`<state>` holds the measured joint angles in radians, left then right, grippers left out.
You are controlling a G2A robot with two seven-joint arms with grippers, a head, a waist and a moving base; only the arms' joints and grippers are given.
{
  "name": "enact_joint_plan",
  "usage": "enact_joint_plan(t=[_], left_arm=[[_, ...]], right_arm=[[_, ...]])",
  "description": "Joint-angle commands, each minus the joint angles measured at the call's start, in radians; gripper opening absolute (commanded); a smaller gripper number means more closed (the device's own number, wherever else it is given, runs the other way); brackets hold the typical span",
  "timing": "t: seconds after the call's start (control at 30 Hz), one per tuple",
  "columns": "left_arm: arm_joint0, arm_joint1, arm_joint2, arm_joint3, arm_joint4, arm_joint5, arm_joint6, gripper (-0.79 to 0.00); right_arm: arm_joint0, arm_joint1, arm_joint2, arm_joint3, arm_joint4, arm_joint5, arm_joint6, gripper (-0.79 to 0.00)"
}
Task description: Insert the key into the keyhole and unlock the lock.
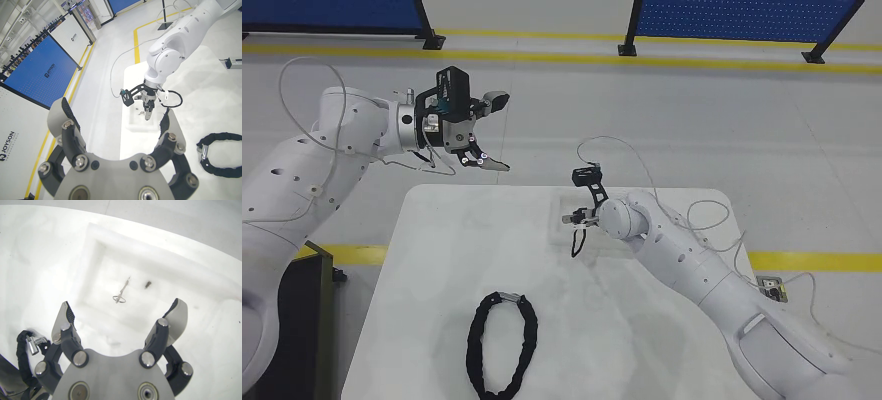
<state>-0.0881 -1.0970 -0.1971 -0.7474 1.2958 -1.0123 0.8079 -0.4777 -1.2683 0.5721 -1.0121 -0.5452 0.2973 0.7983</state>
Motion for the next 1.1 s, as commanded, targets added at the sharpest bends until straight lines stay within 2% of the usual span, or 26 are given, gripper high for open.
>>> enact_joint_plan(t=[0.0,0.27,0.57,0.67,0.77,1.07], left_arm=[[0.000,0.000,0.000,0.000,0.000,0.000,0.000,0.000],[0.000,0.000,0.000,0.000,0.000,0.000,0.000,0.000],[0.000,0.000,0.000,0.000,0.000,0.000,0.000,0.000],[0.000,0.000,0.000,0.000,0.000,0.000,0.000,0.000],[0.000,0.000,0.000,0.000,0.000,0.000,0.000,0.000],[0.000,0.000,0.000,0.000,0.000,0.000,0.000,0.000]], right_arm=[[-0.011,0.000,0.002,-0.020,-0.023,0.031,0.010,0.000],[-0.027,-0.008,0.027,-0.018,-0.043,0.030,-0.006,0.000],[-0.020,-0.045,0.024,0.052,-0.032,0.006,-0.046,-0.302],[-0.011,-0.060,0.018,0.080,-0.032,-0.001,-0.054,-0.369],[-0.002,-0.076,0.011,0.110,-0.035,-0.009,-0.060,-0.406],[0.021,-0.118,-0.007,0.180,-0.051,-0.025,-0.066,-0.453]])
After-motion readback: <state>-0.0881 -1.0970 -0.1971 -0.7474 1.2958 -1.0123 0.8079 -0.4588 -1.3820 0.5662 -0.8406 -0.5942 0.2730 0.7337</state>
